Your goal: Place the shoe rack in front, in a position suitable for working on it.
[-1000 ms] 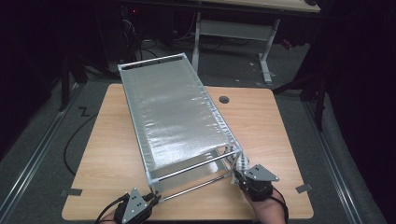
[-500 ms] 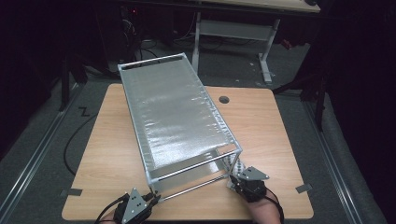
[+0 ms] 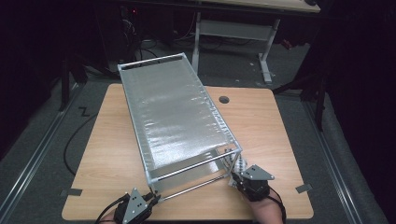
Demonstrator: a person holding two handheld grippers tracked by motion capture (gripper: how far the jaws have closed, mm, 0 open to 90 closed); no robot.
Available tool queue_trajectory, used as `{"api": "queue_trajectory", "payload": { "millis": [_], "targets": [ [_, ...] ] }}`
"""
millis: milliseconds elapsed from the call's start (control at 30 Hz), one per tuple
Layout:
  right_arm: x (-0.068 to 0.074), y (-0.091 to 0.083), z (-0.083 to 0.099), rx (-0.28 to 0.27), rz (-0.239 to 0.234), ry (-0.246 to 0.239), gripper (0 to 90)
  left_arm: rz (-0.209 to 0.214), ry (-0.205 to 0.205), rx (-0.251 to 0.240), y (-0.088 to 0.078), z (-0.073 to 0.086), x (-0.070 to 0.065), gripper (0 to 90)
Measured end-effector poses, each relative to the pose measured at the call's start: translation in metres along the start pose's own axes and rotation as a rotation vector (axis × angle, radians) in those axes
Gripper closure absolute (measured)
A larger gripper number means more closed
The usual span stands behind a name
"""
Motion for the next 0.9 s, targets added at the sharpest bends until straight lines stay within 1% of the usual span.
{"api": "queue_trajectory", "payload": {
  "millis": [33, 67, 100, 167, 200, 233, 433, 533, 567, 600, 733, 900],
  "targets": [
    [-0.001, -0.003, -0.003, -0.016, 0.007, -0.001, 76.4, 0.018, -0.058, -0.016, 0.001, 0.001, -0.005, 78.5],
    [-0.002, -0.007, -0.006, -0.029, 0.012, 0.003, 76.3, 0.023, -0.077, -0.028, 0.002, 0.001, -0.006, 78.5],
    [-0.004, -0.010, -0.010, -0.047, 0.018, 0.003, 76.3, 0.017, -0.060, -0.025, 0.002, 0.001, -0.005, 78.5],
    [-0.006, -0.017, -0.016, -0.075, 0.034, 0.004, 76.3, 0.025, -0.083, -0.029, 0.002, 0.001, -0.007, 78.4],
    [-0.007, -0.021, -0.019, -0.091, 0.040, 0.003, 76.3, 0.022, -0.078, -0.031, 0.003, 0.001, -0.007, 78.4],
    [-0.008, -0.025, -0.023, -0.104, 0.045, 0.004, 76.3, 0.017, -0.061, -0.025, 0.002, 0.001, -0.005, 78.4],
    [-0.014, -0.047, -0.041, -0.200, 0.085, 0.011, 76.2, 0.018, -0.061, -0.025, 0.002, 0.001, -0.006, 78.3],
    [-0.016, -0.055, -0.046, -0.232, 0.098, 0.017, 76.2, 0.019, -0.063, -0.026, 0.002, 0.001, -0.006, 78.3],
    [-0.016, -0.056, -0.047, -0.234, 0.098, 0.017, 76.2, 0.024, -0.075, -0.029, 0.002, 0.001, -0.007, 78.3],
    [-0.016, -0.055, -0.046, -0.233, 0.099, 0.014, 76.2, -0.002, 0.010, 0.001, 0.000, 0.000, 0.000, 78.3],
    [-0.017, -0.051, -0.043, -0.220, 0.098, 0.016, 76.2, -0.004, 0.015, 0.000, 0.000, 0.000, -0.001, 78.4],
    [-0.014, -0.044, -0.037, -0.185, 0.086, 0.008, 76.2, -0.004, 0.014, 0.000, 0.000, 0.000, -0.001, 78.4]
  ]
}}
Point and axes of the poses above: each handheld gripper's, and its own axes: y roughly forward along the jaws, z roughly out of its underside, x roughly to its left, the point moved 4 cm from there along y, roughly forward along the jaws, and after that the axes turned 14 degrees about -y, right-handed, at the moved point
